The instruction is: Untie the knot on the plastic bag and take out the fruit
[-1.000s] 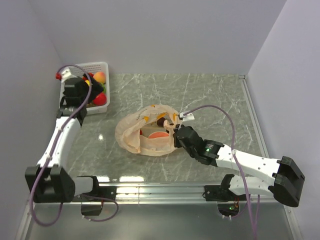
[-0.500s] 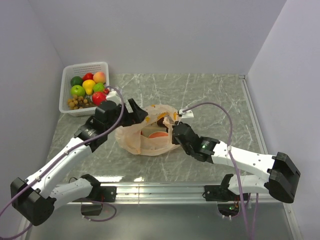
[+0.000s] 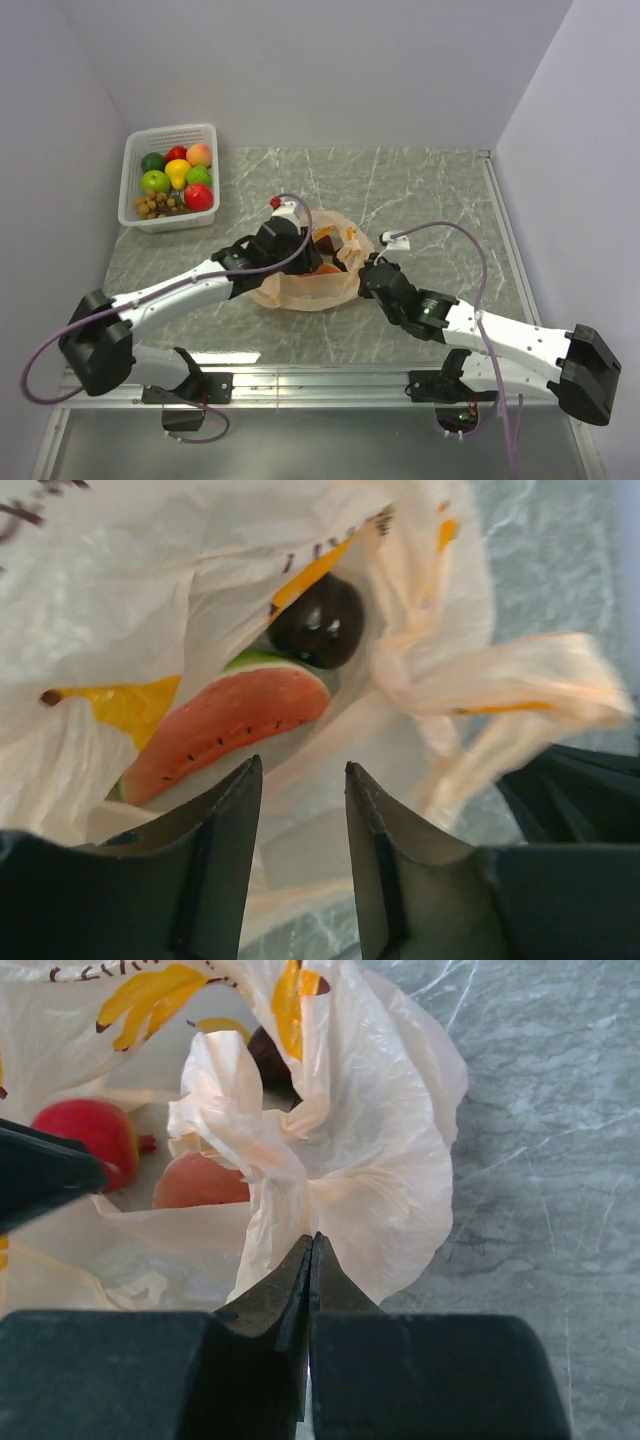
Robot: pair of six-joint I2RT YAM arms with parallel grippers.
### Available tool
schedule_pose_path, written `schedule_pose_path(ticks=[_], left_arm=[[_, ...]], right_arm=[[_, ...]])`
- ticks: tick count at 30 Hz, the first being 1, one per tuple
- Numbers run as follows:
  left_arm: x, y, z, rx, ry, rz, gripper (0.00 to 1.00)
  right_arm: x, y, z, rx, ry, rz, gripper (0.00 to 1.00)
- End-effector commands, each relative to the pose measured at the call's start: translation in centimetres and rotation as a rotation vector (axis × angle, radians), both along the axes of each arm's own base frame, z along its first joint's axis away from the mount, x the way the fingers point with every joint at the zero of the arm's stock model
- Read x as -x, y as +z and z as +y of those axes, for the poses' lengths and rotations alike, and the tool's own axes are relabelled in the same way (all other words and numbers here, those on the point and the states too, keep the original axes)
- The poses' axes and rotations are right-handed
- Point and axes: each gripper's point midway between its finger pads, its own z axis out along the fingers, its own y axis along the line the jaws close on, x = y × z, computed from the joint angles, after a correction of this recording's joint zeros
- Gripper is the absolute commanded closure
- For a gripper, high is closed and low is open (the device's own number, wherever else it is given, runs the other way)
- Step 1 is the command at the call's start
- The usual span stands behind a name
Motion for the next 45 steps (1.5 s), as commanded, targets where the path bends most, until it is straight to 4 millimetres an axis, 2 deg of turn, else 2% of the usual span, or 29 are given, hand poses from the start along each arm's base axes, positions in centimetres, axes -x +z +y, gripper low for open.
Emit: schedule_pose_path(ticks=[1, 4, 6, 7, 13, 18, 27, 33, 36, 37, 39, 40, 43, 44, 45], left_arm=[[-1.6, -0.5, -0.8, -0.028, 0.020, -0.047, 0.56], [-2.6, -2.0, -1.4, -0.065, 0.002, -0.075, 0.52], [-3.5, -2.6, -1.9, -0.076, -0.003, -0.100, 0.41], [-3.9, -2.5, -2.2, -0.075, -0.003, -0.107, 0.37], [-6.2, -3.3, -5.1, -0.057, -0.014, -0.118, 0.25], [-7.5, -5.5, -6.9, -0.082, -0.031, -0.101, 0.21], [-8.1, -9.3, -9.6, -0.114, -0.073, -0.060, 0.13], [-7.3, -12.8, -10.7, -0.151, -0.096, -0.004, 0.19], [-7.1, -13.1, -10.5, -0.146, -0.077, -0.004, 0.35], [-7.1, -12.9, -10.4, -0.142, -0.073, -0.011, 0.44], [-7.1, -11.8, -10.0, -0.140, -0.062, -0.030, 0.51], [-7.0, -11.5, -9.7, -0.148, -0.060, -0.033, 0.62], [-6.4, -9.0, -9.0, -0.119, -0.062, -0.057, 0.82], [-6.0, -8.6, -8.7, -0.116, -0.065, -0.055, 0.85], [-5.6, -7.4, -8.4, -0.097, -0.071, -0.062, 0.87]], right_arm=[[-0.7, 1.4, -0.5, -0.074, -0.064, -0.060, 1.00], [-0.6, 0.8, -0.4, -0.100, -0.066, -0.055, 1.00], [-0.2, -0.1, -0.4, -0.102, -0.058, -0.033, 1.00], [-0.2, -0.3, -0.4, -0.115, -0.067, -0.026, 1.00], [0.1, -0.4, 0.4, -0.160, -0.047, -0.022, 1.00], [0.2, -0.6, 0.7, -0.174, -0.031, -0.017, 1.00], [0.4, -1.1, 1.7, -0.176, 0.007, 0.001, 1.00], [0.6, -1.5, 1.4, -0.171, -0.001, 0.012, 1.00], [0.7, -1.5, 0.8, -0.163, -0.015, 0.009, 1.00], [0.7, -1.5, 0.7, -0.163, -0.017, 0.006, 1.00], [0.7, -1.5, 0.2, -0.153, -0.032, 0.004, 1.00], [0.7, -1.6, 0.0, -0.147, -0.036, 0.002, 1.00], [0.6, -1.2, -0.8, -0.129, -0.060, -0.018, 1.00], [0.4, -0.9, -1.0, -0.125, -0.069, -0.029, 1.00], [0.4, -1.1, -1.5, -0.098, -0.078, -0.030, 1.00]])
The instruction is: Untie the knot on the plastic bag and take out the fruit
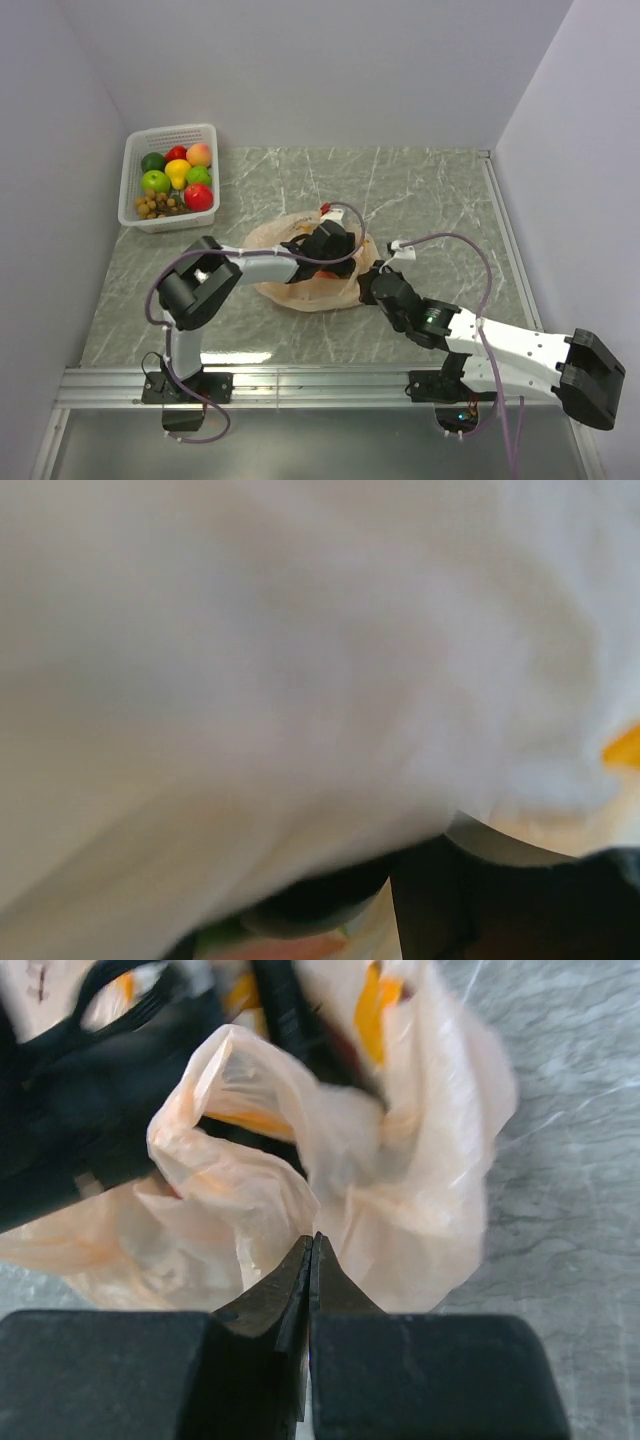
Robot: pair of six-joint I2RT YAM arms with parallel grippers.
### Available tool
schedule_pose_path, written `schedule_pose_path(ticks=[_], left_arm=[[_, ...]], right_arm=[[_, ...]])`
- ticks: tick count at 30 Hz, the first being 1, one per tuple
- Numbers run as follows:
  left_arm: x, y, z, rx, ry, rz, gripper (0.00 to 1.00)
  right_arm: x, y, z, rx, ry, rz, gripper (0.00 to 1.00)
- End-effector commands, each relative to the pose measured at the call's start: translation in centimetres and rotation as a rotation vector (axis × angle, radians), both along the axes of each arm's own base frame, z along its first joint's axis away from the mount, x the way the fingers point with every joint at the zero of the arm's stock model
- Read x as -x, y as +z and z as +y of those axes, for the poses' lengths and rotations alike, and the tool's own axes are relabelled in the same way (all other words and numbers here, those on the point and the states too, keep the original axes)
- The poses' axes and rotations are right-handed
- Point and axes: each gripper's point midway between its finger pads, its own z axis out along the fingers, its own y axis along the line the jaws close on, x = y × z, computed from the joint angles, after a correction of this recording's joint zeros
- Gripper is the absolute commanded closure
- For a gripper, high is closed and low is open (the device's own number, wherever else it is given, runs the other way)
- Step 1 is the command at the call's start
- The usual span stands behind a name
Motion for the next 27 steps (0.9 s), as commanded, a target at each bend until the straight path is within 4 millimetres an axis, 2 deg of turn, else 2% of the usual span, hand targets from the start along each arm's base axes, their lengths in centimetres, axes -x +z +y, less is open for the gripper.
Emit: schedule_pose_path(ticks=[1, 2, 5, 7, 8, 10, 11, 12, 13, 14, 15, 16, 17, 18, 19, 20, 21, 22, 25, 26, 27], left_arm=[[1.0, 5.1, 0.5, 0.070, -0.018, -0.050, 0.89], [1.6, 5.4, 1.0, 0.065, -0.021, -0.038, 0.90], [3.8, 7.7, 2.5, 0.097, -0.054, -0.034, 0.92], [4.8, 9.0, 3.1, 0.133, -0.064, -0.037, 0.95], [5.9, 9.7, 4.1, 0.131, -0.071, -0.027, 0.95], [6.7, 11.1, 4.7, 0.151, -0.081, -0.034, 0.95], [7.3, 13.0, 5.0, 0.182, -0.099, -0.055, 0.95], [7.8, 13.4, 5.5, 0.177, -0.104, -0.050, 0.95], [8.1, 14.1, 5.9, 0.184, -0.106, -0.058, 0.94], [8.5, 16.0, 6.4, 0.220, -0.109, -0.086, 0.95], [8.7, 16.8, 6.8, 0.230, -0.110, -0.091, 0.95], [8.3, 17.8, 7.6, 0.252, -0.090, -0.103, 0.95], [8.2, 19.8, 8.4, 0.293, -0.084, -0.136, 0.96], [8.3, 20.8, 8.9, 0.317, -0.095, -0.140, 0.96], [6.8, 21.5, 10.8, 0.320, -0.041, -0.153, 0.96], [6.1, 23.3, 12.1, 0.340, -0.015, -0.187, 0.95], [5.4, 24.0, 13.2, 0.343, 0.006, -0.198, 0.95], [3.4, 25.0, 16.2, 0.320, 0.089, -0.231, 0.96], [0.1, 26.6, 20.9, 0.291, 0.213, -0.277, 0.97], [-2.3, 27.4, 24.0, 0.280, 0.313, -0.295, 0.98], [-3.5, 27.5, 25.7, 0.279, 0.375, -0.295, 0.99]], right_arm=[[-0.8, 1.1, -1.9, 0.035, -0.079, -0.053, 1.00], [-1.1, 1.2, -2.3, 0.045, -0.094, -0.056, 1.00], [-2.0, 1.4, -3.6, 0.072, -0.140, -0.054, 1.00], [-2.4, 1.8, -3.7, 0.088, -0.138, -0.057, 1.00], [-2.6, 1.9, -3.9, 0.099, -0.140, -0.061, 1.00], [-3.0, 2.2, -3.7, 0.107, -0.141, -0.059, 1.00], [-3.1, 2.1, -3.6, 0.118, -0.130, -0.054, 1.00], [-3.2, 2.5, -3.2, 0.116, -0.122, -0.054, 1.00], [-3.3, 2.0, -2.9, 0.132, -0.114, -0.039, 1.00], [-3.3, 1.7, -2.5, 0.140, -0.095, -0.028, 1.00], [-3.5, 2.0, -2.1, 0.144, -0.086, -0.023, 1.00], [-3.6, 1.4, -1.8, 0.166, -0.080, -0.005, 1.00], [-3.7, 1.3, -1.6, 0.171, -0.076, 0.002, 1.00], [-3.8, 1.6, -1.4, 0.168, -0.073, 0.002, 1.00], [-3.8, 1.4, -1.3, 0.172, -0.070, 0.006, 1.00], [-3.8, 1.5, -1.2, 0.167, -0.064, 0.004, 1.00], [-3.9, 1.6, -1.0, 0.158, -0.062, 0.001, 1.00], [-3.9, 1.8, -1.0, 0.151, -0.063, -0.004, 1.00], [-3.8, 2.2, -0.8, 0.140, -0.056, -0.013, 1.00], [-3.7, 2.1, -0.7, 0.146, -0.046, -0.013, 1.00], [-3.7, 2.4, -0.6, 0.147, -0.040, -0.018, 1.00]])
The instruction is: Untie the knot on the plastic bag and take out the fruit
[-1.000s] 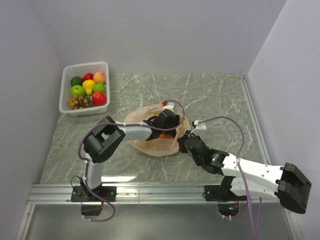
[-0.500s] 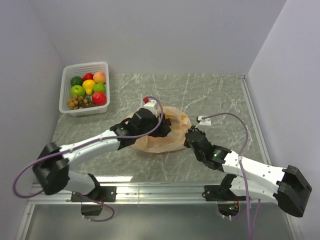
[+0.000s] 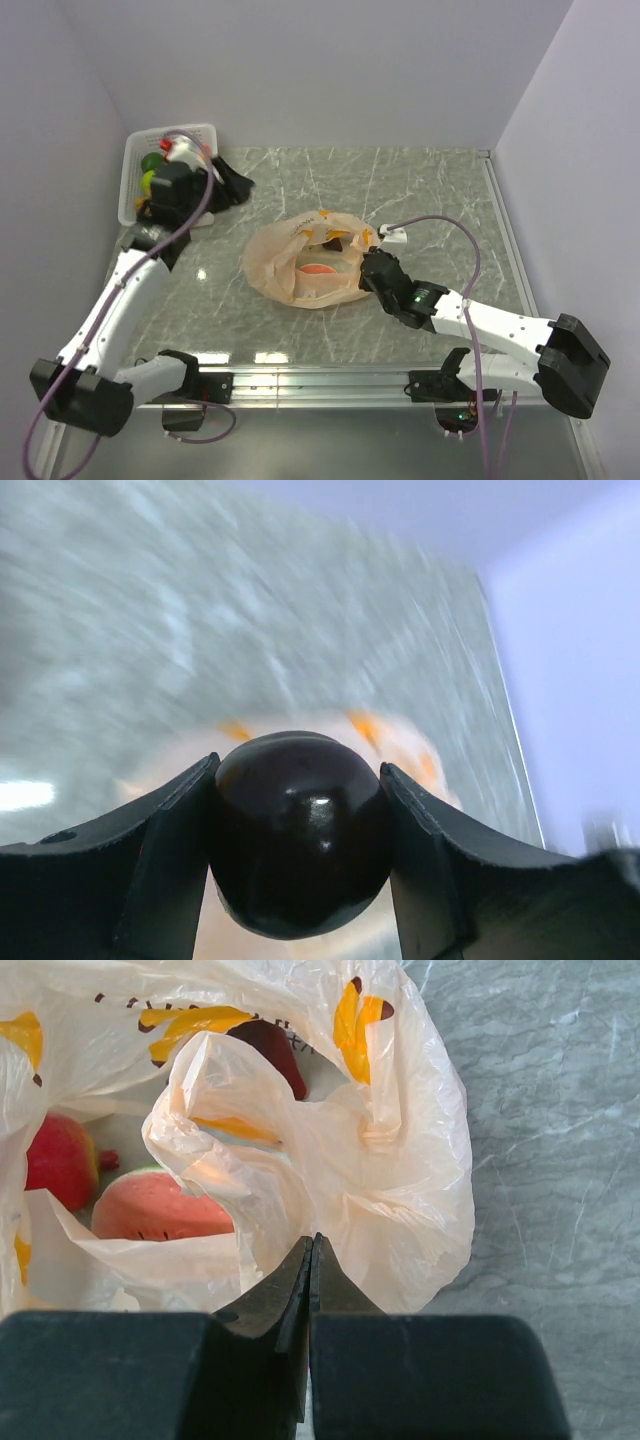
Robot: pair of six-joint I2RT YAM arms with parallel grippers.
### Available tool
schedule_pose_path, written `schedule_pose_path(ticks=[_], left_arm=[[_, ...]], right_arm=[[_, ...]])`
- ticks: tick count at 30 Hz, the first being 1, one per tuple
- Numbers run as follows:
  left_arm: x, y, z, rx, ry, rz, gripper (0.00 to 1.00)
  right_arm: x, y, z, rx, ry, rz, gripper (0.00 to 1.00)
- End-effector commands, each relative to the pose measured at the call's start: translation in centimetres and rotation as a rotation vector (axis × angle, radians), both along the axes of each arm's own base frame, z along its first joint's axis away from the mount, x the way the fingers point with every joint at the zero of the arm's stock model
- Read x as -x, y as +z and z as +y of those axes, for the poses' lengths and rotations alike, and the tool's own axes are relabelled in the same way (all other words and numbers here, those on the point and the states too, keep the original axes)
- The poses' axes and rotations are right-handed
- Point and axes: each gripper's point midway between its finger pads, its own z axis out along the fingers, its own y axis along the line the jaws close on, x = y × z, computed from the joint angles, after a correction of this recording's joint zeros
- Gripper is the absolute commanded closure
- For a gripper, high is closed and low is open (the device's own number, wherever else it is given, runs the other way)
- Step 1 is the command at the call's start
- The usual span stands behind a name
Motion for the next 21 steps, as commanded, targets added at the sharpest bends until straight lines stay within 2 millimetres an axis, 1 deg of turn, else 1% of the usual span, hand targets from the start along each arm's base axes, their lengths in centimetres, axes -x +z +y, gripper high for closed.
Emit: schedule_pose_path(ticks=[1, 3, 4, 5, 6, 7, 9, 10, 11, 12, 13, 14, 15, 17, 18, 19, 20, 21], left_arm=[[-4.8, 1.8, 7.0, -0.021, 0.201, -0.003, 0.98], [-7.2, 0.9, 9.9, -0.041, 0.315, 0.019, 0.95], [-8.3, 0.3, 11.3, -0.051, 0.358, 0.035, 0.95], [-10.3, -1.4, 14.0, -0.076, 0.452, 0.077, 0.95], [-11.2, -2.3, 14.7, -0.076, 0.478, 0.099, 0.95], [-12.8, -4.2, 17.3, -0.078, 0.536, 0.144, 0.94], [-14.3, -5.8, 19.5, -0.080, 0.596, 0.170, 0.93], [-15.4, -7.3, 21.2, -0.088, 0.639, 0.200, 0.90], [-15.8, -8.1, 22.2, -0.105, 0.669, 0.214, 0.87], [-16.2, -8.9, 22.9, -0.128, 0.676, 0.234, 0.76], [-16.4, -9.6, 23.7, -0.145, 0.690, 0.257, 0.69], [-17.3, -10.2, 24.0, -0.164, 0.695, 0.278, 0.62], [-17.5, -10.4, 24.4, -0.193, 0.698, 0.284, 0.45], [-17.4, -10.2, 24.7, -0.208, 0.708, 0.285, 0.28], [-17.1, -9.8, 25.0, -0.213, 0.720, 0.276, 0.16], [-16.6, -9.0, 25.0, -0.209, 0.726, 0.253, 0.12], [-16.3, -8.7, 24.9, -0.210, 0.727, 0.243, 0.09], [-15.8, -8.3, 24.9, -0.210, 0.730, 0.236, 0.03]], right_arm=[[-0.3, 2.4, 0.8, -0.016, 0.028, -0.049, 1.00], [-0.3, 2.7, 0.8, -0.004, 0.036, -0.051, 1.00], [-0.3, 2.8, 0.7, -0.001, 0.037, -0.055, 1.00], [-0.1, 2.9, 0.8, 0.007, 0.052, -0.056, 1.00], [-0.1, 3.2, 0.8, 0.003, 0.059, -0.063, 1.00], [0.0, 3.4, 0.9, 0.002, 0.068, -0.067, 1.00], [0.1, 3.9, 1.1, -0.001, 0.088, -0.075, 1.00], [0.1, 4.0, 1.2, 0.000, 0.099, -0.078, 1.00], [0.3, 4.1, 1.4, 0.000, 0.110, -0.077, 1.00], [0.3, 4.3, 1.5, -0.004, 0.115, -0.080, 1.00], [0.3, 4.4, 1.5, -0.004, 0.119, -0.082, 1.00], [0.3, 4.3, 1.6, -0.002, 0.124, -0.082, 1.00], [0.4, 4.5, 1.6, -0.008, 0.126, -0.084, 1.00], [0.5, 4.5, 1.7, -0.014, 0.130, -0.081, 1.00], [0.7, 4.5, 1.8, -0.019, 0.138, -0.080, 1.00], [0.7, 4.6, 1.8, -0.021, 0.140, -0.080, 1.00], [0.7, 4.6, 1.8, -0.021, 0.142, -0.081, 1.00], [0.7, 4.5, 1.7, -0.018, 0.140, -0.081, 1.00]])
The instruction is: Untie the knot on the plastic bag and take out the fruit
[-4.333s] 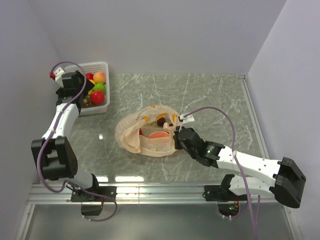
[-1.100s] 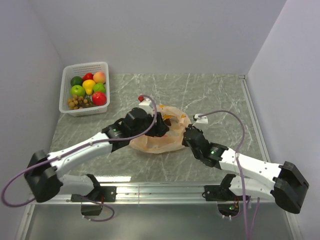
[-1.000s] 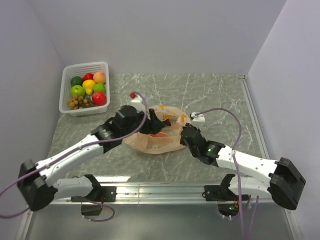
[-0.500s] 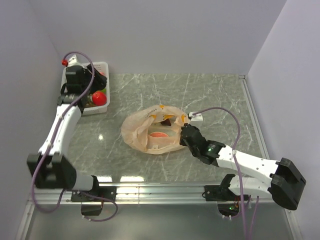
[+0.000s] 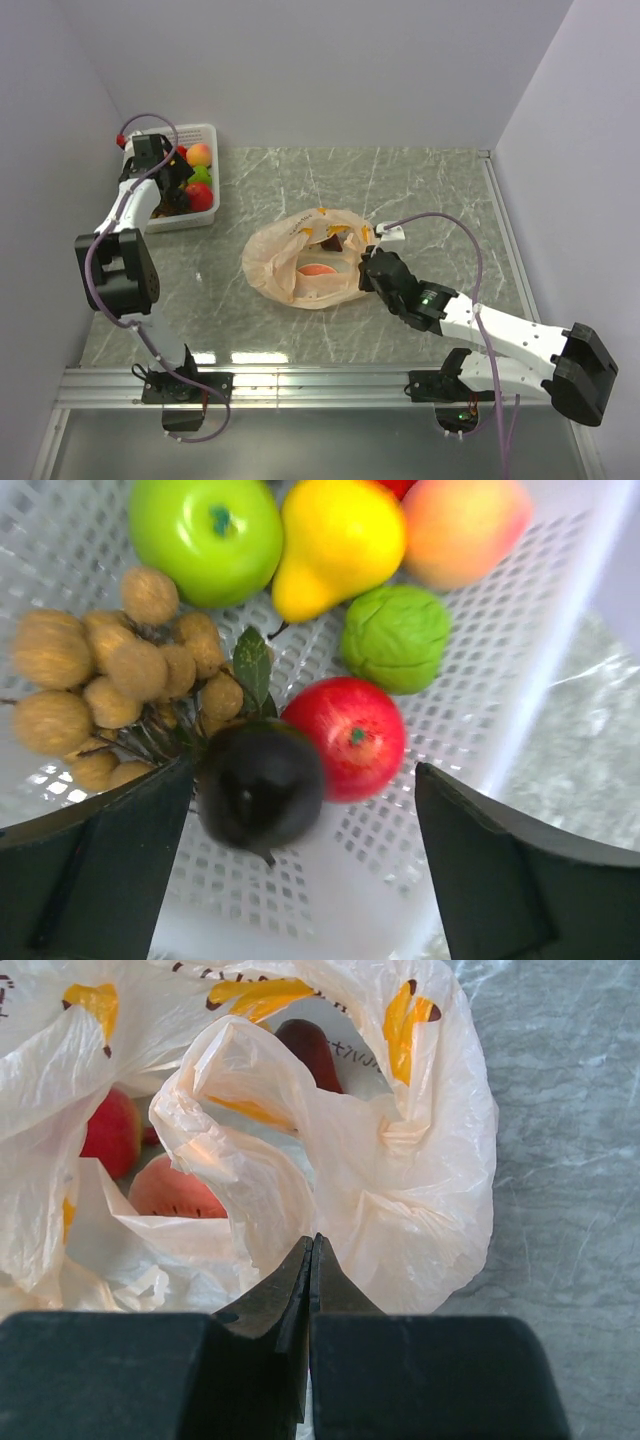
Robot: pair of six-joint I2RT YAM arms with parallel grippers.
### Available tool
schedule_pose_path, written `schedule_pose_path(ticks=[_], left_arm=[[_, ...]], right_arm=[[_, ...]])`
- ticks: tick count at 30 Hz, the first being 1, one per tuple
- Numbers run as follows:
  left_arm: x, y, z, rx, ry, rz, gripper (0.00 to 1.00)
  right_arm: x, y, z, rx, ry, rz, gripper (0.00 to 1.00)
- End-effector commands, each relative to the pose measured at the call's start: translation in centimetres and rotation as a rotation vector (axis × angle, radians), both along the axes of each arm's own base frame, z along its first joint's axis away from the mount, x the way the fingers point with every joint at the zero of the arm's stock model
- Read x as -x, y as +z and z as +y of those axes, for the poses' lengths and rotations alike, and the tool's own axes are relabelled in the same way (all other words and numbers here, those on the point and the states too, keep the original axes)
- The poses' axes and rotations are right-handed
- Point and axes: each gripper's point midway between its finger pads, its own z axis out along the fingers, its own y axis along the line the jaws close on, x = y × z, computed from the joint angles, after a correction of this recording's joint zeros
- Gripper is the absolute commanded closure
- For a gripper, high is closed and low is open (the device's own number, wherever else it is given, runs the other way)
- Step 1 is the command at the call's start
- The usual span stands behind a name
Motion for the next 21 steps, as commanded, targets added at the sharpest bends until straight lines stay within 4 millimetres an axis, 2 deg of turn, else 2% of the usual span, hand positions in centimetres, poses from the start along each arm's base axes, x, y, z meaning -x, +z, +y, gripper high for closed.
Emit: schedule_pose_path(ticks=[1, 3, 6, 9, 10, 12, 13, 15, 16, 18, 19, 21], left_arm=[[0.7, 7.3, 0.7, -0.077, 0.022, -0.161, 0.02], [1.7, 7.6, 0.4, -0.074, 0.016, -0.152, 0.03], [3.6, 8.2, -1.7, -0.014, -0.044, -0.160, 0.04], [6.0, 9.7, -6.5, 0.028, -0.171, -0.208, 0.05], [7.6, 10.2, -8.9, 0.032, -0.228, -0.227, 0.06], [9.3, 10.9, -12.8, 0.048, -0.309, -0.251, 0.07], [11.3, 11.0, -15.9, 0.063, -0.393, -0.267, 0.07], [13.4, 11.0, -18.8, 0.092, -0.462, -0.273, 0.07], [15.5, 10.9, -21.5, 0.108, -0.544, -0.279, 0.07], [17.5, 10.6, -24.0, 0.142, -0.608, -0.270, 0.07], [19.6, 9.9, -26.6, 0.162, -0.691, -0.258, 0.07], [21.5, 9.0, -29.2, 0.198, -0.758, -0.237, 0.07]], right_arm=[[-0.2, 2.2, 0.4, -0.027, 0.013, -0.046, 1.00], [-0.1, 1.7, 0.1, -0.007, 0.010, -0.042, 1.00], [0.0, 1.6, -0.7, 0.018, 0.001, -0.049, 1.00], [0.0, 1.7, -1.3, 0.021, -0.015, -0.065, 1.00], [0.0, 1.8, -1.4, 0.012, -0.023, -0.071, 1.00], [0.1, 2.0, -1.6, -0.001, -0.031, -0.081, 1.00], [0.1, 2.1, -1.7, -0.005, -0.034, -0.084, 1.00], [0.0, 2.7, -1.5, -0.024, -0.031, -0.094, 1.00], [0.0, 2.9, -1.4, -0.026, -0.030, -0.098, 1.00], [-0.1, 3.2, -1.2, -0.036, -0.027, -0.103, 1.00], [-0.1, 3.2, -1.0, -0.033, -0.022, -0.102, 1.00], [-0.3, 3.3, -0.8, -0.026, -0.023, -0.094, 1.00]])
